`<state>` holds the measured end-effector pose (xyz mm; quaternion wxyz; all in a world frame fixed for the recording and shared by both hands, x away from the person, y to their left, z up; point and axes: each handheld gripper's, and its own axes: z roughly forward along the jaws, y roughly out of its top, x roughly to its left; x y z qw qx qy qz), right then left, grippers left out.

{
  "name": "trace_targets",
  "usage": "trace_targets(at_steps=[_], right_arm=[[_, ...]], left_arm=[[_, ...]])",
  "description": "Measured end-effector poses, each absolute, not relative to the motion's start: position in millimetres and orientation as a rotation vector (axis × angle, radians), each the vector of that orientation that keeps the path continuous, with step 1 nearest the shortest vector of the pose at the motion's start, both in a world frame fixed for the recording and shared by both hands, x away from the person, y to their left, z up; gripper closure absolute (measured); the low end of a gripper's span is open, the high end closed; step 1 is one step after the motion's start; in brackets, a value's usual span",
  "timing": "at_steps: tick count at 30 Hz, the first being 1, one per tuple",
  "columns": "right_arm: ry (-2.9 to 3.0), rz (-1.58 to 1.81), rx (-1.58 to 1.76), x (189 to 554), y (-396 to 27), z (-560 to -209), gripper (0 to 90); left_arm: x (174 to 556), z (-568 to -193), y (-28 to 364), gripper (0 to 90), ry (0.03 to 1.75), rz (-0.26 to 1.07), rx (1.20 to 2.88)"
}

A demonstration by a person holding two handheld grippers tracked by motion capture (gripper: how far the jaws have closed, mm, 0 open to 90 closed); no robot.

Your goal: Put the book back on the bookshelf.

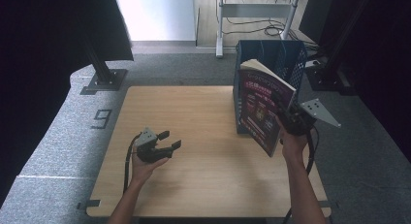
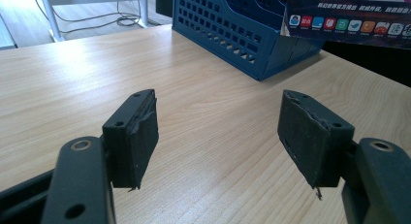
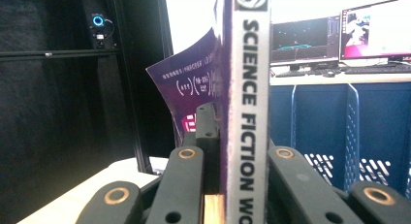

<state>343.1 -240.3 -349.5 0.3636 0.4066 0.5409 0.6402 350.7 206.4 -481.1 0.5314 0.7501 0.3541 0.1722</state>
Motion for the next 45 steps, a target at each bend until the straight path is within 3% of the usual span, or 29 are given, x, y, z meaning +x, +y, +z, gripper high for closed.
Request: trace_targets(at_steps=[21, 45], right_arm=[[1.344, 1.645, 1.048, 344.7, -246.0, -339.5, 81.6], [1.317, 1.584, 1.073, 381.8, -231.3, -337.6, 81.6]], left_arm=[[351.0, -480.9, 206.7, 30.9, 0.845, 0.412, 1.788], [352.0, -481.5, 207.8, 30.9, 0.849, 0.405, 1.786]])
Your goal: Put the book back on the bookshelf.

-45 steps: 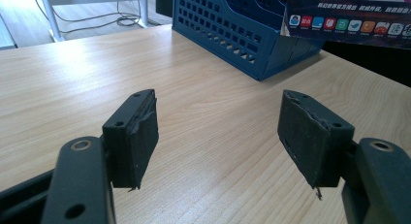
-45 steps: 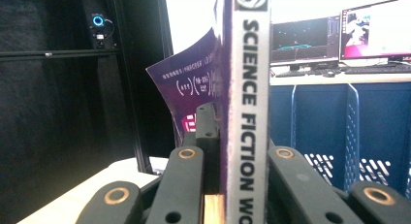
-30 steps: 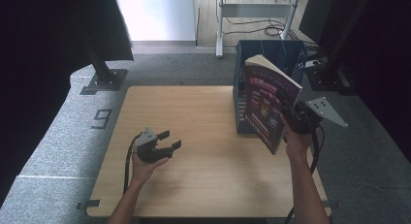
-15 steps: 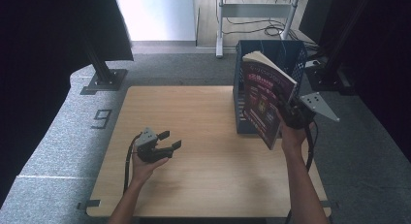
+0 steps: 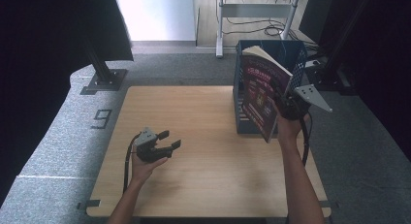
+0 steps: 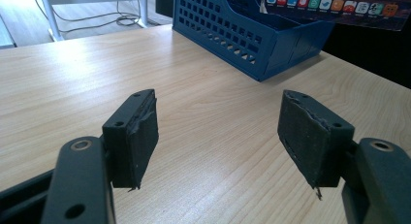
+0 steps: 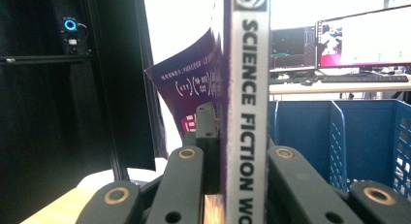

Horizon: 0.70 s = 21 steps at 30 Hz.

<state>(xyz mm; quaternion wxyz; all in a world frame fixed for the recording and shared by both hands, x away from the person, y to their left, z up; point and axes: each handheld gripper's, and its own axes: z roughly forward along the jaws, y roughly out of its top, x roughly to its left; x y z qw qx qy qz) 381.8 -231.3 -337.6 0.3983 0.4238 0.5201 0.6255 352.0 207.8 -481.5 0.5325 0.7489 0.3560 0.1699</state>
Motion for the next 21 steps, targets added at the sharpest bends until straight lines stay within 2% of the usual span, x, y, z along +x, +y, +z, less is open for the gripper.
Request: trace_targets(at_steps=[21], right_arm=[[1.31, 1.51, 1.114, 421.0, -225.2, -347.2, 81.6]], left_arm=[[351.0, -489.5, 200.4, 30.9, 0.851, 0.385, 1.804]])
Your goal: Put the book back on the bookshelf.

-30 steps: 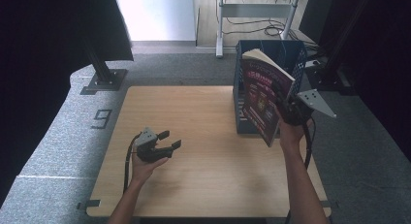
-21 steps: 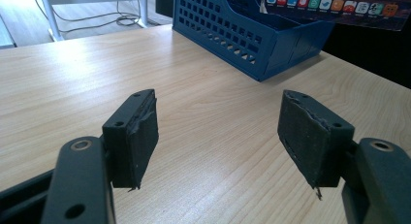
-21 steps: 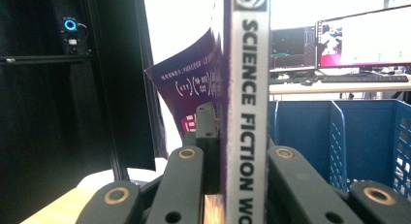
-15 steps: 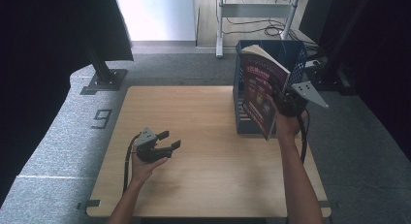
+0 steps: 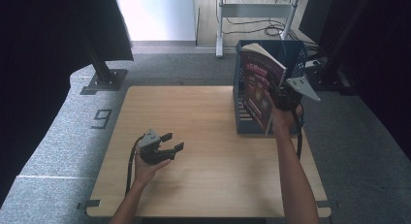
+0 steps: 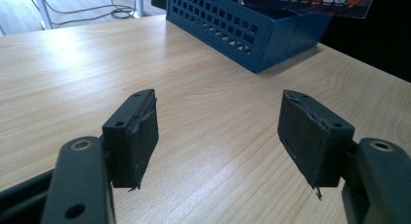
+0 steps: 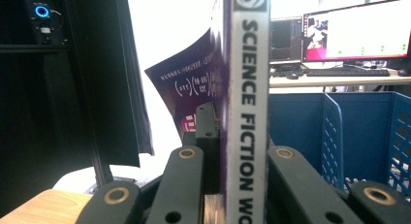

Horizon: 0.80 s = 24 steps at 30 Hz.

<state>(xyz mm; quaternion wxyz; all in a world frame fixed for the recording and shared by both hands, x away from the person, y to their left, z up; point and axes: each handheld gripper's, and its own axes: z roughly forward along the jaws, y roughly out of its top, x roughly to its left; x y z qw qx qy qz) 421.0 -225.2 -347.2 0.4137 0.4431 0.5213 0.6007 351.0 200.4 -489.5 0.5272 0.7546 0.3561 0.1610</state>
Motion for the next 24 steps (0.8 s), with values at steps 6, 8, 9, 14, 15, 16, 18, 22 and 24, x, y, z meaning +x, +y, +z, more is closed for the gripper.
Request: trace_targets(at_steps=[6, 8, 9, 14, 15, 16, 18, 22, 24], right_arm=[[1.297, 1.497, 1.125, 428.7, -222.8, -345.4, 81.6], [1.296, 1.491, 1.13, 431.7, -221.9, -345.1, 81.5], [1.293, 1.488, 1.132, 433.6, -221.3, -345.3, 81.5], [1.291, 1.478, 1.146, 441.1, -219.7, -346.8, 81.5], [1.287, 1.478, 1.149, 443.1, -219.5, -347.4, 81.5], [1.282, 1.476, 1.153, 444.4, -219.5, -348.0, 81.5], [1.274, 1.479, 1.158, 447.1, -219.6, -349.5, 81.5], [1.268, 1.474, 1.176, 455.0, -219.1, -351.6, 81.5], [1.266, 1.47, 1.18, 456.9, -218.7, -352.0, 81.5]], left_arm=[[350.2, -487.4, 204.5, 30.9, 0.858, 0.38, 1.786], [350.6, -487.6, 205.2, 30.9, 0.86, 0.377, 1.787], [350.8, -487.8, 205.5, 30.9, 0.862, 0.375, 1.787], [350.8, -487.3, 207.1, 30.9, 0.866, 0.376, 1.78], [350.7, -487.1, 207.5, 30.9, 0.867, 0.374, 1.778], [350.4, -486.7, 208.0, 30.9, 0.867, 0.373, 1.777], [350.0, -485.8, 209.3, 30.9, 0.867, 0.377, 1.771], [350.2, -485.3, 212.0, 30.9, 0.869, 0.378, 1.765], [350.5, -485.5, 212.4, 30.8, 0.871, 0.379, 1.763]])
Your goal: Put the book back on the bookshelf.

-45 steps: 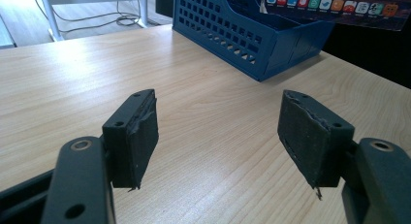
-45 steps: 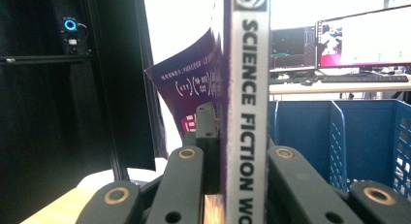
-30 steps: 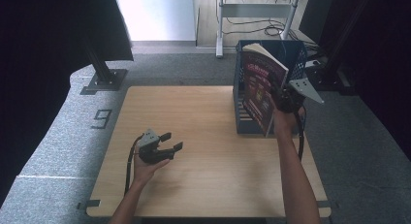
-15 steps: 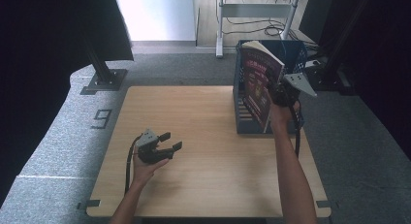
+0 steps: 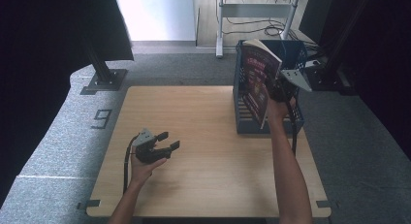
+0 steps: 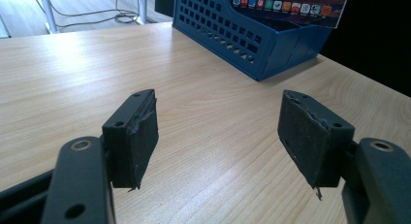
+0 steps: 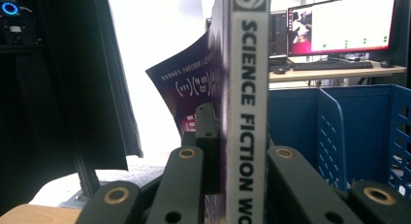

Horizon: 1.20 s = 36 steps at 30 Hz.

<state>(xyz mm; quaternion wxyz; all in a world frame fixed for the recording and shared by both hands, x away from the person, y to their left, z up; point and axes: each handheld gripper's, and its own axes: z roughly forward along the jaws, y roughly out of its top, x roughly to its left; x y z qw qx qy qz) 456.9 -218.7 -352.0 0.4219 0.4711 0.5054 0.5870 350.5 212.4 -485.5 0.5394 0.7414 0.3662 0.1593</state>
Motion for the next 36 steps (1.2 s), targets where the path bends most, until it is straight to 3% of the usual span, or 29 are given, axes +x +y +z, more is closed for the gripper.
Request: trace_targets(at_steps=[36], right_arm=[[1.241, 1.453, 1.218, 506.5, -203.3, -370.5, 81.4]], left_arm=[[352.4, -487.6, 223.2, 30.8, 0.903, 0.373, 1.739]])
